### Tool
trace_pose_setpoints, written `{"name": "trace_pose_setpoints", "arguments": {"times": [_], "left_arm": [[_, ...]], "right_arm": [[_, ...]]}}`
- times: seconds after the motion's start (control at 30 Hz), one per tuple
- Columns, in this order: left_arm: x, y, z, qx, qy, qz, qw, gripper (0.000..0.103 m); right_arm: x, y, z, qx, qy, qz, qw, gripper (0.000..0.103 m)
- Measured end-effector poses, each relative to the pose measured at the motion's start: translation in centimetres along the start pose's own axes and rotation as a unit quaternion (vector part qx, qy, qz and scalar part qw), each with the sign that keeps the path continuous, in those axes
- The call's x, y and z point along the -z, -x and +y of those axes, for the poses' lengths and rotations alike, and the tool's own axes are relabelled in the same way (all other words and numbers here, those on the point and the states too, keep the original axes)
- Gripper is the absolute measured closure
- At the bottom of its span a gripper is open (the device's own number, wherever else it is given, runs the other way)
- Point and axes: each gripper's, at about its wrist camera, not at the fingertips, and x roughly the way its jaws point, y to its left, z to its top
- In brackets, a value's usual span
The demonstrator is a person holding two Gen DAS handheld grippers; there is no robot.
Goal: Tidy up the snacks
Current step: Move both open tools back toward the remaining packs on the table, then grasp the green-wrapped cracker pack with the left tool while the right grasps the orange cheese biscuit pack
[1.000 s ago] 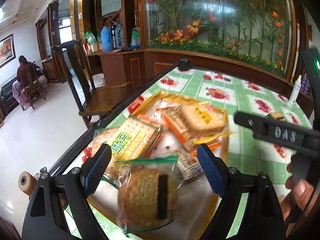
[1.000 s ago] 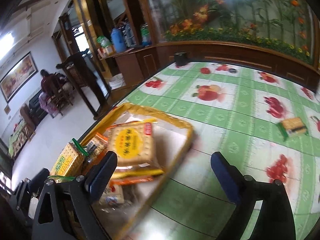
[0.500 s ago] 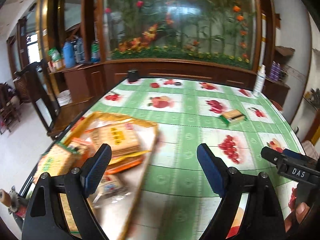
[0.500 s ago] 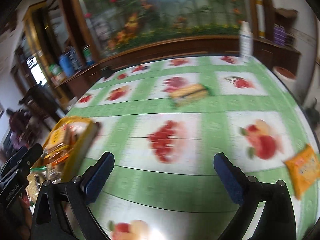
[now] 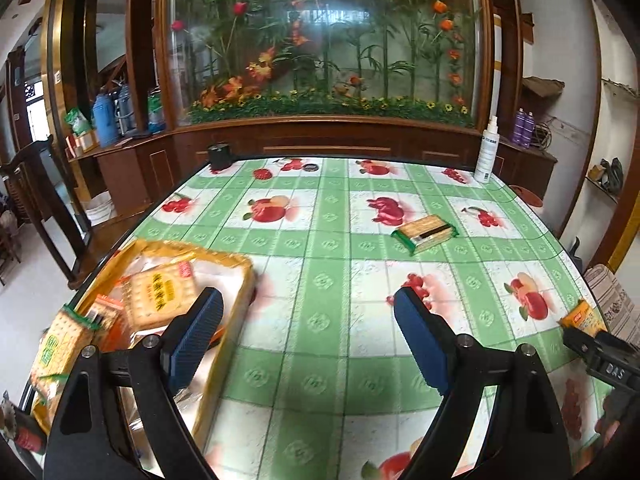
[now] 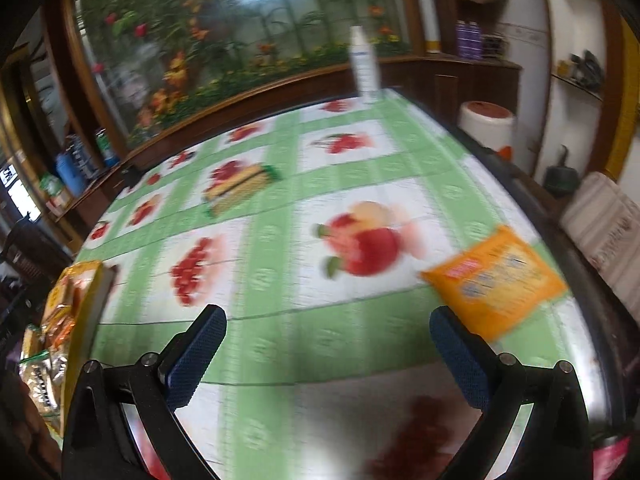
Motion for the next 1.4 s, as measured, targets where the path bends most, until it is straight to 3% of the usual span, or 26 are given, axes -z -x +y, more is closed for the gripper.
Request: {"name": "trace_pose_setpoints", "arguments": {"times": [0.23, 0.33, 0.4, 0.57, 0.73, 0.87, 1.0, 1.27, 1.4], "left_arm": [[-2.3, -2.9, -2.3, 0.025, -0.014, 0.009, 0.9995, 0.015], [-3.3, -5.2, -4.0, 0.053, -0.034, 0.022, 0.9978, 0.015], [-3.9, -7.2, -5.3, 0.079, -0.049, 0.036, 0.995, 0.015], [-4.3, -11.6, -8.7, 0.086, -0.095, 0.058, 0.99, 0.015], [-4.5, -14.1, -11.8, 0.085, -0.15, 0.052, 0.9837, 0.015], [-4.6, -16.3, -13.9, 0.077, -0.213, 0.051, 0.9727, 0.015], [-5.1, -18.3, -14.9, 0.086, -0.243, 0.065, 0.964, 0.015], [-4.6, -21.9, -16.3, 0.104, -0.265, 0.111, 0.9522, 0.015], [-4.9, -22.6, -15.6, 0.132, -0.228, 0.131, 0.9557, 0.015]], "right_arm": [[0.0, 1.0, -6.8, 0.07, -0.059, 0.013, 0.996, 0.0], [0.5, 1.5, -8.4, 0.099, -0.073, 0.018, 0.992, 0.0], [0.9, 1.6, -9.2, 0.108, -0.081, 0.027, 0.99, 0.0], [1.5, 0.5, -11.2, 0.105, -0.115, 0.055, 0.986, 0.0], [1.0, -0.4, -11.2, 0.109, -0.121, 0.065, 0.984, 0.0], [0.5, -1.5, -10.5, 0.102, -0.123, 0.071, 0.985, 0.0], [-0.2, -2.5, -9.8, 0.108, -0.115, 0.074, 0.985, 0.0], [-1.6, -4.4, -9.0, 0.119, -0.115, 0.081, 0.983, 0.0], [-2.5, -5.8, -8.1, 0.143, -0.099, 0.087, 0.981, 0.0]]}}
